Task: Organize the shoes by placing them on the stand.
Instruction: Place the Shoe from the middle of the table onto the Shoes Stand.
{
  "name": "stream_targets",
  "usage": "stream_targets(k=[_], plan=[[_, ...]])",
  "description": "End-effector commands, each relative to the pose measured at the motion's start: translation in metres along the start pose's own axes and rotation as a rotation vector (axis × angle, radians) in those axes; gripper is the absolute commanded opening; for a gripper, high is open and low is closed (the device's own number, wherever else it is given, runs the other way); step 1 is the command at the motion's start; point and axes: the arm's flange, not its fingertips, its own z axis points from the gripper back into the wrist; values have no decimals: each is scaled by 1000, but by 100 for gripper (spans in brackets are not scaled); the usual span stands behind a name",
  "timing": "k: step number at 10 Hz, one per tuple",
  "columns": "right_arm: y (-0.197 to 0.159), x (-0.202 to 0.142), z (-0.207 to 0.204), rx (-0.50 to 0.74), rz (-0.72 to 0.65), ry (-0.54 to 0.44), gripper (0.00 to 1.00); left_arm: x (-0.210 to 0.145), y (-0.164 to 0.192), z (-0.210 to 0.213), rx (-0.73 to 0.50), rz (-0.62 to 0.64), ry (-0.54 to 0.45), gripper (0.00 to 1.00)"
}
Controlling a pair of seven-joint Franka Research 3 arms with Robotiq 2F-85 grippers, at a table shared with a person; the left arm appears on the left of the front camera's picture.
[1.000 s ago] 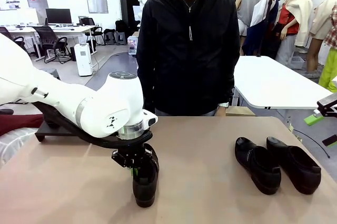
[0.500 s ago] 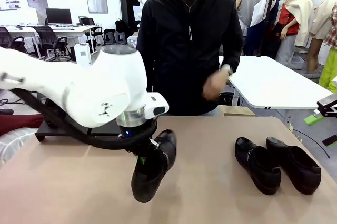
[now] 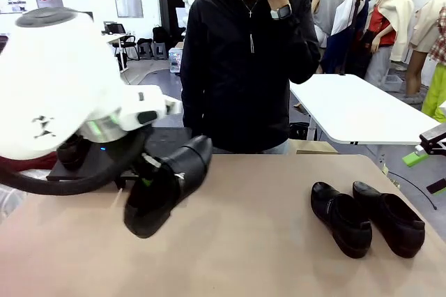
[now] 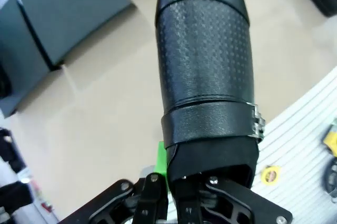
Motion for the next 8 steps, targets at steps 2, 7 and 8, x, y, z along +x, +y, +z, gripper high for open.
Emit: stream_targets(k=[2,7,8], plan=[[1,0,2,-3,-6,7,100,0,0,0,0,0,0,0],[1,0,2,-3,-6,7,100,1,19,-12,59,114,59,0],[1,0,2,-3,-6,7,100,14,55,-12,125,257,59,0]])
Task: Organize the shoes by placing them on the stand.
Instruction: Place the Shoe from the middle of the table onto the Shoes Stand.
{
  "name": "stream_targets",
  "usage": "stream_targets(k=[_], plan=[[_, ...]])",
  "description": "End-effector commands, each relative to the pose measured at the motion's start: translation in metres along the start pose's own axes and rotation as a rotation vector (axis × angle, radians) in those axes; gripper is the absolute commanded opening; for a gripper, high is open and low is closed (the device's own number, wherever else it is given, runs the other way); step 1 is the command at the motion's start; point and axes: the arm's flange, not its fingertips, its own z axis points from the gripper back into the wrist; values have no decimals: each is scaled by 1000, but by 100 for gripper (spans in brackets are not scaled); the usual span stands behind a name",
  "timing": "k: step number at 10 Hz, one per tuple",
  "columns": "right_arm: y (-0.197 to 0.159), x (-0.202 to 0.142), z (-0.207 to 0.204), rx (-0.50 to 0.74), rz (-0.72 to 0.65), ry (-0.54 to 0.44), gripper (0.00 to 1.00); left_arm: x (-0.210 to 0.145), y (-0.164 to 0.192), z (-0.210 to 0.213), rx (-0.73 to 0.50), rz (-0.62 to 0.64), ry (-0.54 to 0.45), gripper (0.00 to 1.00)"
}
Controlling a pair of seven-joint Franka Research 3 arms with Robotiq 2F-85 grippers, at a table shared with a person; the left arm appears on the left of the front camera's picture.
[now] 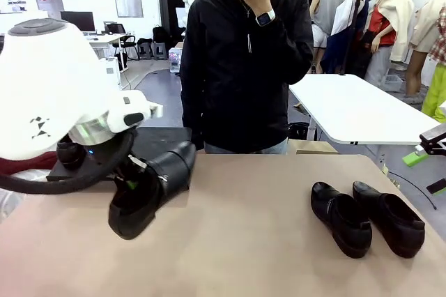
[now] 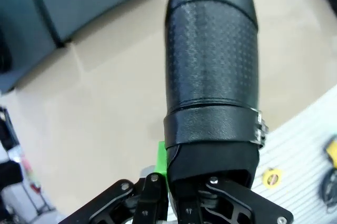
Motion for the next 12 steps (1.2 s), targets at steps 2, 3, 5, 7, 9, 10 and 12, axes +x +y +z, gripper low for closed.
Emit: stream_targets(k=[2,3,5,7,9,10,12], plan=[[1,0,2,-3,-6,7,100,65,102,-9,139,145,-96,0],[1,0,2,-3,-6,7,100,90,135,-22,214,287,-93,0],[1,0,2,-3,-6,7,100,129,189,-62,199,413,-83,0],[1,0,2,-3,-6,7,100,152,226,-104,208,357,-153,0],[1,0,2,-3,-6,7,100,161,243,-115,176,423,-141,0],[1,0,2,-3,-6,7,100,163,247,-117,195,451,-130,0],[1,0,2,-3,-6,7,100,167,246,-128,242,484,-95,0]])
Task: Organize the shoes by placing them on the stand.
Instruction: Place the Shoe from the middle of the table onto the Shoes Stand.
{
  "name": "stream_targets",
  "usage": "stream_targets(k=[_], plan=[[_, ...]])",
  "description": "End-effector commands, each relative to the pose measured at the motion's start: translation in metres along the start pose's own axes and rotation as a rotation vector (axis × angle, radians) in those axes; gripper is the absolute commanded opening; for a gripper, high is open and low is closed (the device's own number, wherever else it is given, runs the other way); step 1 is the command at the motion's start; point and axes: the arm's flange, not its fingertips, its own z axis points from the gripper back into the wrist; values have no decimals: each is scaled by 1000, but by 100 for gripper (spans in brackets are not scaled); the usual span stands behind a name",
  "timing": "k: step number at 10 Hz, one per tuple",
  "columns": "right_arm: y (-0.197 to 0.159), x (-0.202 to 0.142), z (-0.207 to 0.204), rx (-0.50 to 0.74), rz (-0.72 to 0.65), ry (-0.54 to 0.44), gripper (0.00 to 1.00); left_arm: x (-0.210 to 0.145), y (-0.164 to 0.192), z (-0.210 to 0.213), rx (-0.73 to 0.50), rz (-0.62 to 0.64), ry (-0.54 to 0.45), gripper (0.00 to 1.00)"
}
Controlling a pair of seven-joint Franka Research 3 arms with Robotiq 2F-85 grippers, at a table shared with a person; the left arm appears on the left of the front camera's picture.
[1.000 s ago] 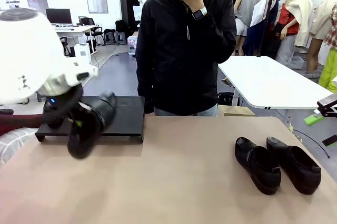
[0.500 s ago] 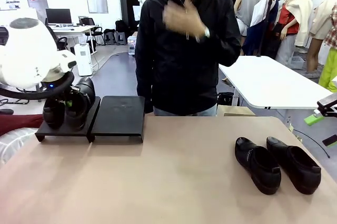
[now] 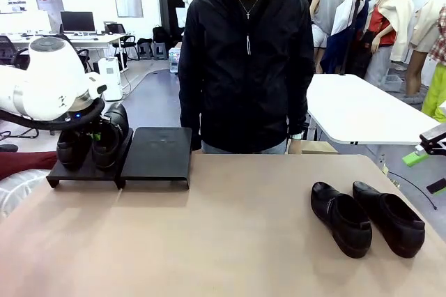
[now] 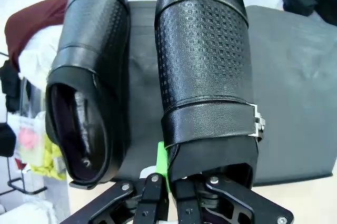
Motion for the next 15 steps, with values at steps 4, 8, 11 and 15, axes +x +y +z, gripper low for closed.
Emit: stream_targets(k=[4,8,11,15], plan=[[1,0,2,-3,-6,7,100,9,-12,-2,42,74,3,40],[1,0,2,-3,-6,7,100,7,-15,-10,103,86,-22,100],[1,0,2,-3,-6,7,100,0,-14,12,85,79,-38,100],[1,0,2,-3,-6,7,100,-51,-9,123,101,17,79,100]])
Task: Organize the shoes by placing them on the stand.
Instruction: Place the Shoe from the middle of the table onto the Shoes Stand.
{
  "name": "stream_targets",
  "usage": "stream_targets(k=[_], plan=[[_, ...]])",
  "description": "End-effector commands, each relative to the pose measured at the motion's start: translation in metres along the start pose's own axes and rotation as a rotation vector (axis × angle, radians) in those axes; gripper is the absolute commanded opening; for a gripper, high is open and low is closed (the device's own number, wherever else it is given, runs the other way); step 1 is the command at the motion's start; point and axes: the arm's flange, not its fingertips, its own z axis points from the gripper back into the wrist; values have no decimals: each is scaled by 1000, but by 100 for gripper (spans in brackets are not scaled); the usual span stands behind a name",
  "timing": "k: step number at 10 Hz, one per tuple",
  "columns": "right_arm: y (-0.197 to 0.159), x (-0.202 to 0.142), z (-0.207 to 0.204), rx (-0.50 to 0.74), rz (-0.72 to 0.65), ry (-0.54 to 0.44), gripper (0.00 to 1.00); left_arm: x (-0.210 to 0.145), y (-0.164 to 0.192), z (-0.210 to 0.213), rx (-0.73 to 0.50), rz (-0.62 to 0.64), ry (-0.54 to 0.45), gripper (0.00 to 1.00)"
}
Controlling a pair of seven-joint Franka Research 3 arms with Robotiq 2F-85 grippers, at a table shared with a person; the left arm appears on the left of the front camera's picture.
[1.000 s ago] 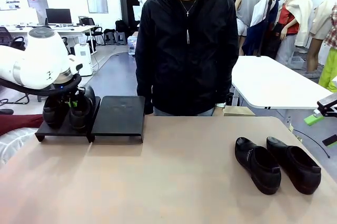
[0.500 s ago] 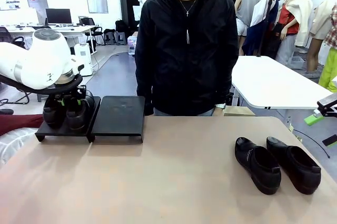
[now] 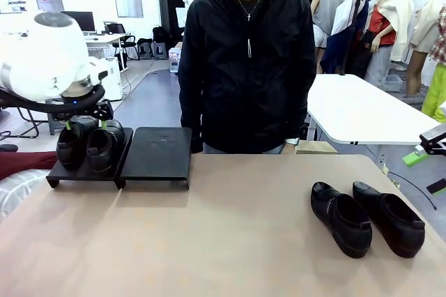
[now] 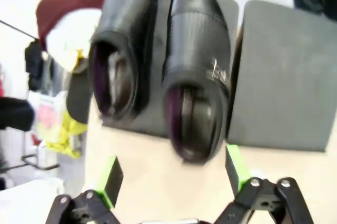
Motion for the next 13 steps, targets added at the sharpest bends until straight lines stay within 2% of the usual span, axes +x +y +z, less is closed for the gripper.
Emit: stream_targets(k=[1,2,4,5,7,8,9,10,13], plan=[[1,-1,2,-3,-5,6,100,-51,25,63,-77,-65,73,100],[1,-1,2,-3,-5,6,100,-85,36,91,-225,-155,110,100],[1,-1,2,-3,-5,6,100,-144,53,114,-609,-488,197,100],[1,-1,2,-3,-5,6,100,-165,63,117,-688,-501,225,100],[1,-1,2,-3,-5,6,100,-199,97,120,-853,-514,156,100],[1,-1,2,-3,-5,6,100,-195,106,113,-892,-417,146,100],[1,-1,2,-3,-5,6,100,-183,104,99,-829,-351,165,100],[1,-1,2,-3,-5,6,100,-200,90,126,-867,-502,124,100],[1,-1,2,-3,-5,6,100,-200,90,126,-867,-502,124,100]])
